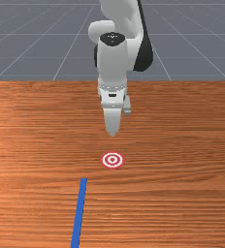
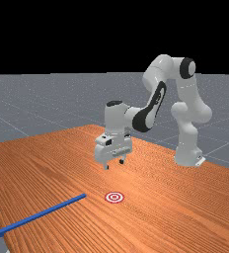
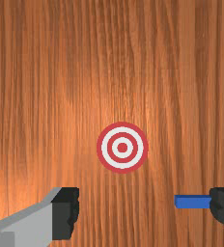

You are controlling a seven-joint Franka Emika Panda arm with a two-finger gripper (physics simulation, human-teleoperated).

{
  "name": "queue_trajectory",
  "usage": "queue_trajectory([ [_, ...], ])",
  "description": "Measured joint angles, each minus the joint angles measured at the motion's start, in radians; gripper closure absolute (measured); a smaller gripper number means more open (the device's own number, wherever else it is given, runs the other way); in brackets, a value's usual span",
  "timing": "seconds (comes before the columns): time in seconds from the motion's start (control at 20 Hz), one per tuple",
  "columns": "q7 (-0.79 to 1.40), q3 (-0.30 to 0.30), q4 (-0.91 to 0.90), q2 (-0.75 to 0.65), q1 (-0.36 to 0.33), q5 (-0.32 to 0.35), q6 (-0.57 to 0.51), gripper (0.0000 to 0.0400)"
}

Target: Pull the pivot to the target area

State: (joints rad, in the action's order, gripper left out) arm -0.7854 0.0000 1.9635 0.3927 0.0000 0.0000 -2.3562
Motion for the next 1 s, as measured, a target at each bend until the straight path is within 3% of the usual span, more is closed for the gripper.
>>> queue_trajectory([
  [0.05,0.000,0.000,0.137,-0.087,-0.001,0.000,-0.049,0.0157],
  [0.1,0.000,0.000,0.189,-0.124,-0.001,0.000,-0.065,0.0252],
  [0.15,0.000,0.000,0.216,-0.142,0.000,0.000,-0.074,0.0310],
  [0.25,0.000,0.000,0.285,-0.189,0.000,0.000,-0.096,0.0367],
  [0.3,0.044,-0.011,0.287,-0.189,0.013,-0.049,-0.097,0.0380],
  [0.35,-0.016,0.001,0.288,-0.188,-0.001,-0.004,-0.100,0.0388],
  [0.4,0.001,-0.001,0.330,-0.204,0.001,-0.004,-0.186,0.0393],
  [0.45,-0.001,-0.001,0.334,-0.205,0.000,-0.003,-0.192,0.0395],
  [0.5,0.060,-0.017,0.293,-0.190,0.018,-0.073,-0.107,0.0397],
  [0.6,0.086,-0.025,0.289,-0.187,0.025,-0.103,-0.102,0.0399],
  [0.65,0.008,-0.005,0.215,-0.149,0.003,-0.018,0.011,0.0399],
  [0.85,0.031,-0.008,0.210,-0.138,0.006,-0.017,-0.061,0.0400],
  [1.0,0.021,-0.007,0.112,-0.074,0.005,-0.016,-0.027,0.0400],
])
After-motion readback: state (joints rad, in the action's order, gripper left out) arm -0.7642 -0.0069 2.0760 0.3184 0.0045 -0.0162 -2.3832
